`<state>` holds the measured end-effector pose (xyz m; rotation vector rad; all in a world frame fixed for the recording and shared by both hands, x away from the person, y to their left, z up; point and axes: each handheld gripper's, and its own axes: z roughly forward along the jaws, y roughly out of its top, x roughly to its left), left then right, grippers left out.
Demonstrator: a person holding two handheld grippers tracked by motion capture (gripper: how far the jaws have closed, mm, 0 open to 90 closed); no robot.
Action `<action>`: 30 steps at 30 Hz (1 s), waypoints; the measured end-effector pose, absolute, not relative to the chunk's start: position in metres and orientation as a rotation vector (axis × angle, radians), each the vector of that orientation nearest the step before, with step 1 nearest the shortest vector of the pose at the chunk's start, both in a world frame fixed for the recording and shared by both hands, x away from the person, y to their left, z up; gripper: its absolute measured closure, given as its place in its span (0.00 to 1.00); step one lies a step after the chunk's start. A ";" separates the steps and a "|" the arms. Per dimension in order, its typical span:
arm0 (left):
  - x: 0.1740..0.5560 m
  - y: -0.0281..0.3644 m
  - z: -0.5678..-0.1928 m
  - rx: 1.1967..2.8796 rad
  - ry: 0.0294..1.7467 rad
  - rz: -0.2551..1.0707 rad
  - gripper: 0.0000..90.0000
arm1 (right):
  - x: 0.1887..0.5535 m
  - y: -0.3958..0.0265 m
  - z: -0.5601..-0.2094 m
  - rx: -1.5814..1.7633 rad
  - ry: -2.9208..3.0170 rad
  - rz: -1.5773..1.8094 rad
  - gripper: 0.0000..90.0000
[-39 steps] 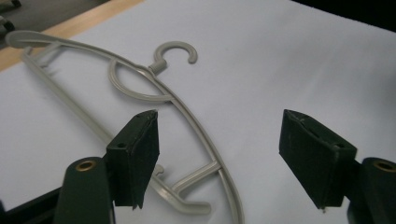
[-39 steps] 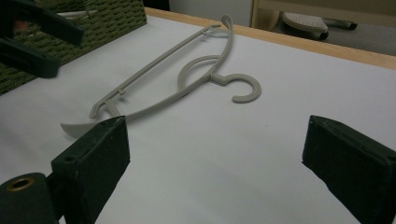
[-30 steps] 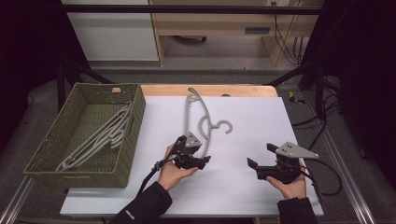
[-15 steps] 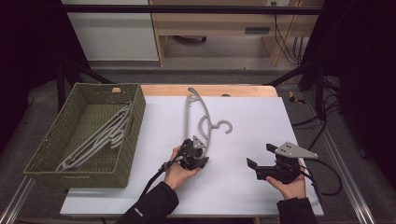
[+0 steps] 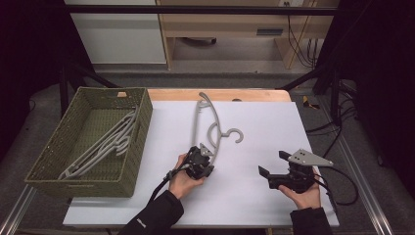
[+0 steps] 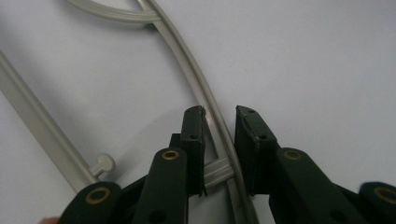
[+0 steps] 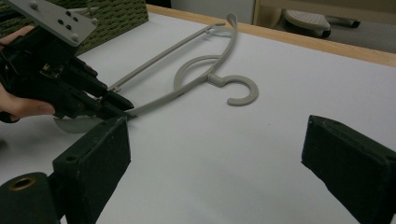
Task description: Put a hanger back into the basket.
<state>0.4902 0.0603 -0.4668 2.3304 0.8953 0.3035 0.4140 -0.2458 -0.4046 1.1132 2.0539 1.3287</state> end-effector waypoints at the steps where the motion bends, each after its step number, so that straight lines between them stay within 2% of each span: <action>1: 0.489 0.066 -0.466 2.331 0.906 0.294 0.84 | 0.414 -0.246 -0.405 1.115 2.053 1.331 0.09; 17: 0.470 0.116 -0.460 2.437 0.845 0.297 0.89 | 0.414 -0.245 -0.405 1.113 2.056 1.331 0.09; 23: 0.470 0.115 -0.459 2.446 0.846 0.307 0.89 | 0.414 -0.244 -0.405 1.111 2.059 1.324 0.09; 27: 0.473 0.110 -0.449 2.411 0.836 0.323 0.79 | 0.414 -0.245 -0.405 1.114 2.057 1.328 0.09; 28: 0.474 0.108 -0.444 2.406 0.832 0.334 0.73 | 0.414 -0.246 -0.404 1.112 2.056 1.326 0.09; 30: 0.478 0.105 -0.436 2.395 0.830 0.332 0.70 | 0.414 -0.246 -0.404 1.114 2.054 1.326 0.09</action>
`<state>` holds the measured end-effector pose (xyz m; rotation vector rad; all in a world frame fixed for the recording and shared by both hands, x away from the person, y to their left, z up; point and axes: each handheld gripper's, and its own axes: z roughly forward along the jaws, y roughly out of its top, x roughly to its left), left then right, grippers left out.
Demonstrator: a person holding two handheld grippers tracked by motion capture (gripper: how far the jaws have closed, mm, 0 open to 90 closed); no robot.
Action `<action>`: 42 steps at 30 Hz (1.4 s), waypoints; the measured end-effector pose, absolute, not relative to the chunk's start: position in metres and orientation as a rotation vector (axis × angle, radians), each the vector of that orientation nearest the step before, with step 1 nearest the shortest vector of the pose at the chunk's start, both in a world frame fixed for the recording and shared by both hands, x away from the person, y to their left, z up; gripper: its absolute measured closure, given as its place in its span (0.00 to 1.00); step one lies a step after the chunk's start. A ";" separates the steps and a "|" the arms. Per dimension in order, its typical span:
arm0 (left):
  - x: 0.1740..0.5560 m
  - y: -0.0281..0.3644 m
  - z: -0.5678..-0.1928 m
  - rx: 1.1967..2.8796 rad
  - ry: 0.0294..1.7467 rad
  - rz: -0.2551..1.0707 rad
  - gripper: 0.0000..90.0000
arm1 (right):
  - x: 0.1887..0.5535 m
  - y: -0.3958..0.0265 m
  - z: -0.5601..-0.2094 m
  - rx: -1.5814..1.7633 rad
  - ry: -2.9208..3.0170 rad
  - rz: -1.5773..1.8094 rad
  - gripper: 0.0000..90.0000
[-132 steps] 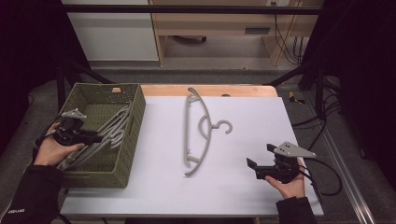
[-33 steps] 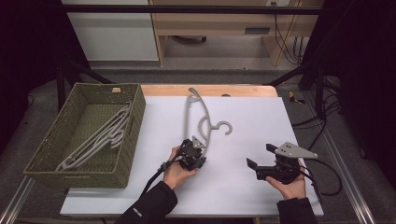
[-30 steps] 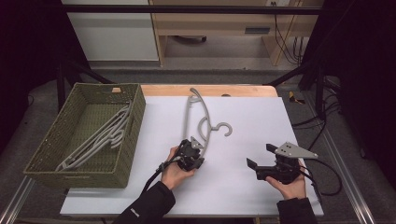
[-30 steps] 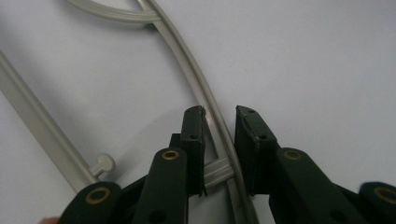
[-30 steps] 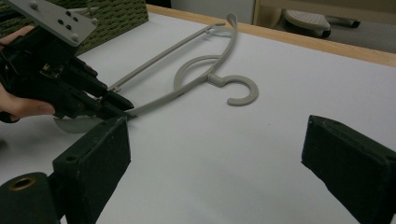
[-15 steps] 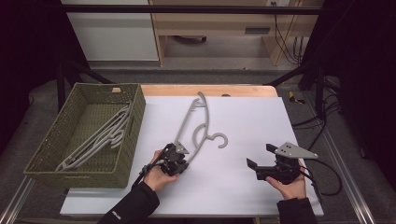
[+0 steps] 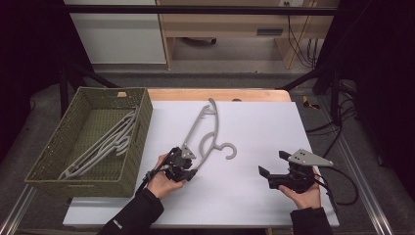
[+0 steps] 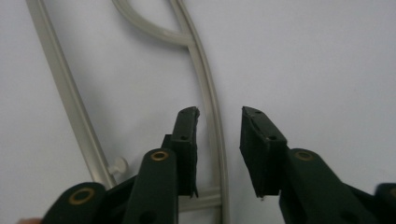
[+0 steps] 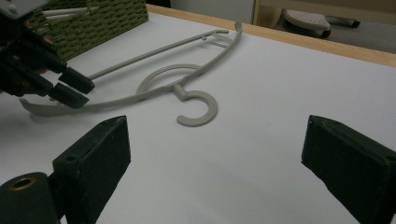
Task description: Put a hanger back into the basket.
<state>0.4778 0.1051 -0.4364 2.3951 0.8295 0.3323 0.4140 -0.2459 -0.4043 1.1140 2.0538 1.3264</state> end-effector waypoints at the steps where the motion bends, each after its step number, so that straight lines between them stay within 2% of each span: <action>1: 0.480 0.103 -0.432 2.390 0.826 0.342 0.69 | 0.414 -0.246 -0.404 1.114 2.055 1.327 0.09; 2: 0.484 0.100 -0.427 2.385 0.827 0.345 0.67 | 0.414 -0.246 -0.404 1.113 2.055 1.327 0.09; 3: 0.487 0.097 -0.423 2.390 0.828 0.331 0.61 | 0.414 -0.246 -0.404 1.114 2.056 1.326 0.09; 11: 0.521 0.074 -0.416 2.420 0.870 0.305 0.51 | 0.415 -0.247 -0.404 1.112 2.056 1.331 0.09; 18: 0.540 0.056 -0.428 2.428 0.882 0.292 0.50 | 0.415 -0.247 -0.404 1.112 2.058 1.337 0.10; 32: 0.558 0.040 -0.457 2.471 0.919 0.315 0.73 | 0.415 -0.248 -0.404 1.108 2.059 1.340 0.10; 42: 0.561 0.037 -0.455 2.466 1.005 0.275 0.78 | 0.415 -0.246 -0.404 1.109 2.064 1.342 0.09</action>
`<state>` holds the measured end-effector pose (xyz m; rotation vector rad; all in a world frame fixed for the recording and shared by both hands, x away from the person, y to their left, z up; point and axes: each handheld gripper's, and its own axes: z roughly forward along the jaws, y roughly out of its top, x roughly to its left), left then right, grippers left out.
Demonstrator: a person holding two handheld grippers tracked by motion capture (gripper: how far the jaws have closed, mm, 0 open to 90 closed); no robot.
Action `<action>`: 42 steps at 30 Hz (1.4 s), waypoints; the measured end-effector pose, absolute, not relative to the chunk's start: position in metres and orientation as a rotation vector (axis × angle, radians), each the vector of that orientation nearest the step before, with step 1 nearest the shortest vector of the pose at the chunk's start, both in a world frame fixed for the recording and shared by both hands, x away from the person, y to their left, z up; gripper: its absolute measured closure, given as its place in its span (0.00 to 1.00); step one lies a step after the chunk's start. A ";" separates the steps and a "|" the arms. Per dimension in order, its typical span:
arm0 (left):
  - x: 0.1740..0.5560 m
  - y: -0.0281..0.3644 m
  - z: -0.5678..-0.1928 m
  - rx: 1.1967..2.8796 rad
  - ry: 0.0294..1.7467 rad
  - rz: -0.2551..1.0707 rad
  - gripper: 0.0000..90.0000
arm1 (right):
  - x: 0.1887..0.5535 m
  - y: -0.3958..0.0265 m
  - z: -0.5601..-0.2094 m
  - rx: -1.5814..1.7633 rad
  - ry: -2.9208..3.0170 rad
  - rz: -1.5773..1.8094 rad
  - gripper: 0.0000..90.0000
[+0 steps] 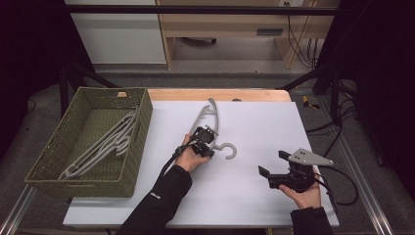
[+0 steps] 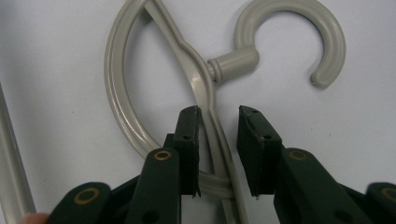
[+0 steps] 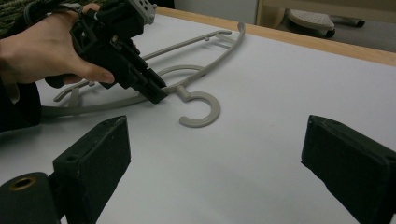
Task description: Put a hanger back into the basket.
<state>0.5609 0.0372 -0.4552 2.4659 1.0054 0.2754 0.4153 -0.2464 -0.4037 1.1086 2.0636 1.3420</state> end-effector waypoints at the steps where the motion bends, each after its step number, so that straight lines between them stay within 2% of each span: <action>1: 0.561 0.037 -0.455 2.462 1.021 0.278 0.83 | 0.415 -0.246 -0.404 1.107 2.064 1.342 0.09; 8: 0.562 0.036 -0.454 2.447 1.086 0.279 0.88 | 0.416 -0.246 -0.404 1.110 2.069 1.335 0.09; 10: 0.561 0.036 -0.454 2.465 1.039 0.296 0.92 | 0.416 -0.246 -0.404 1.111 2.068 1.336 0.09; 17: 0.556 0.042 -0.450 2.448 1.027 0.269 0.92 | 0.415 -0.247 -0.404 1.113 2.064 1.342 0.09; 31: 0.518 0.069 -0.389 2.371 0.817 0.288 0.92 | 0.414 -0.250 -0.403 1.125 2.051 1.343 0.10; 42: 0.508 0.079 -0.374 2.348 0.786 0.288 0.92 | 0.414 -0.251 -0.402 1.125 2.046 1.350 0.10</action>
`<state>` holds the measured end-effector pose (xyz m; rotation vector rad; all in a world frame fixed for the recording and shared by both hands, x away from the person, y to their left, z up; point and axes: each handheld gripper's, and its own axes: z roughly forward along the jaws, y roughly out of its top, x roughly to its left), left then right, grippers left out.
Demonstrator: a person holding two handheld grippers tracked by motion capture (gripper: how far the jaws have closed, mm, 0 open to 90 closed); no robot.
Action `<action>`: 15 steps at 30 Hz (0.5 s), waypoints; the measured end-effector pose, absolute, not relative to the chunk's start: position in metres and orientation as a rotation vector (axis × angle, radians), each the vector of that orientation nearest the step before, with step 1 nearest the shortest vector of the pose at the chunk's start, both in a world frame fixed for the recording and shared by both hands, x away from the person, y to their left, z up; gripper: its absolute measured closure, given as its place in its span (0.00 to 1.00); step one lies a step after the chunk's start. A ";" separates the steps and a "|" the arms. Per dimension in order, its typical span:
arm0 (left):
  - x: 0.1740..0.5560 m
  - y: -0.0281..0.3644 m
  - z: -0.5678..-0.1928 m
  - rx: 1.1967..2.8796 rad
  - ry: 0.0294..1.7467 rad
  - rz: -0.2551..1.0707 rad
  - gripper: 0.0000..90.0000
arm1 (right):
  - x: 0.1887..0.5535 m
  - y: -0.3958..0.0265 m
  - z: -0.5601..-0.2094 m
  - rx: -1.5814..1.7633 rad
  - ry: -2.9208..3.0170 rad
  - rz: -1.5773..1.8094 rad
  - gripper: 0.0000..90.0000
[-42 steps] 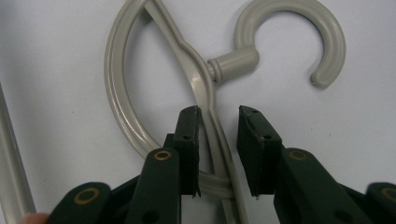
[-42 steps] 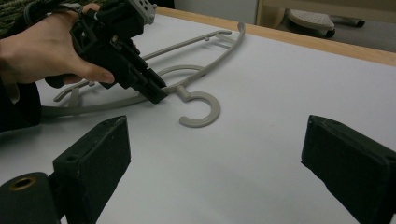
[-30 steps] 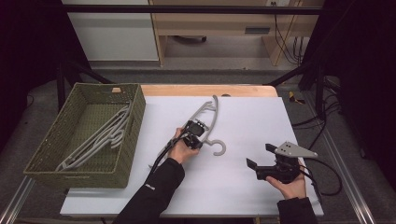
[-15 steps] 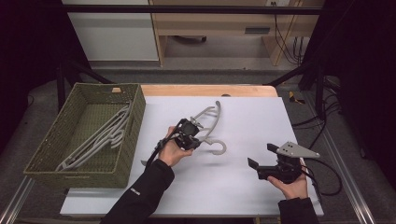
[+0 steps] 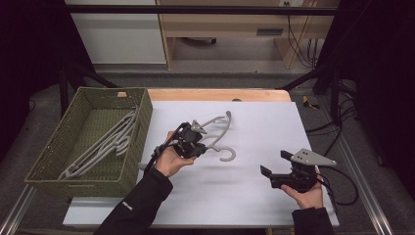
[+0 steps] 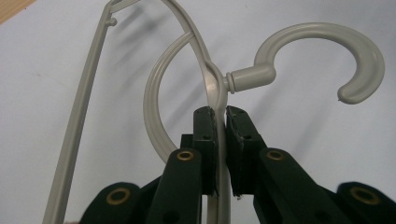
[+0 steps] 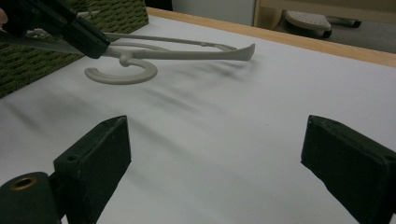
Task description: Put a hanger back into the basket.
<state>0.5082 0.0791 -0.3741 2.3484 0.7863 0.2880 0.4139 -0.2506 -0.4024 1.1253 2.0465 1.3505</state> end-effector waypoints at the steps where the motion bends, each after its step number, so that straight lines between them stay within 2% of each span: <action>1: 0.508 0.079 -0.374 2.348 0.786 0.288 0.92 | 0.414 -0.251 -0.402 1.125 2.046 1.350 0.10; 15: 0.484 0.093 -0.320 2.228 0.691 0.321 0.92 | 0.413 -0.252 -0.401 1.121 2.040 1.350 0.10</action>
